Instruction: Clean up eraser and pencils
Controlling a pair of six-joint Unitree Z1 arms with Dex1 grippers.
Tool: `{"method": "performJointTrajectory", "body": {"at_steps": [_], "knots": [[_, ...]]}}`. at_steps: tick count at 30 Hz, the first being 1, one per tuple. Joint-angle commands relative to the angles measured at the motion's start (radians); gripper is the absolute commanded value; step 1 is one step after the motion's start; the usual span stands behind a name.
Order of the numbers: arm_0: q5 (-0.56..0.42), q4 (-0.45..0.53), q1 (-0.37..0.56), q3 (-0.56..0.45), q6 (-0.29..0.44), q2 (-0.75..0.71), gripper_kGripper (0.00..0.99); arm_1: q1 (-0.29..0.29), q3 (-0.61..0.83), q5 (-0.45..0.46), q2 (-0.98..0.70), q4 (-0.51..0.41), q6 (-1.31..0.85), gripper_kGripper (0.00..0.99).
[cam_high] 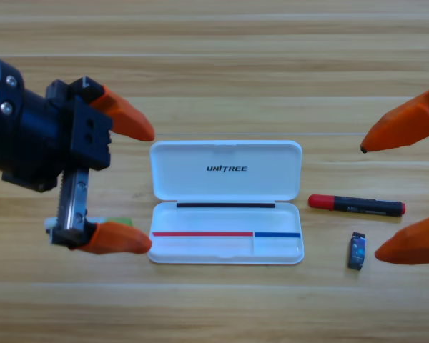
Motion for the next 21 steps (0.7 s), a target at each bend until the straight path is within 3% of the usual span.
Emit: {"method": "performJointTrajectory", "body": {"at_steps": [1, 7, 12, 16, 19, 21], "knots": [[-0.008, 0.018, -0.021, 0.006, 0.001, -0.007, 0.979, 0.02, 0.028, -0.011, 0.014, 0.011, 0.006, 0.973], [-0.005, 0.02, -0.018, 0.028, 0.005, -0.025, 0.979, 0.02, 0.033, -0.013, -0.006, 0.011, 0.016, 0.973], [0.015, 0.037, 0.003, 0.023, 0.038, -0.042, 0.979, -0.012, 0.048, -0.016, -0.05, 0.011, 0.061, 0.973], [0.016, 0.097, 0.099, -0.046, 0.123, -0.047, 0.979, -0.116, 0.054, -0.016, -0.087, 0.011, 0.139, 0.973], [0.015, 0.126, 0.218, -0.092, 0.229, -0.038, 0.979, -0.211, 0.045, -0.033, -0.09, 0.02, 0.227, 0.973], [0.016, 0.127, 0.309, -0.107, 0.306, -0.021, 0.979, -0.236, 0.031, -0.125, -0.065, 0.04, 0.28, 0.973]]}}
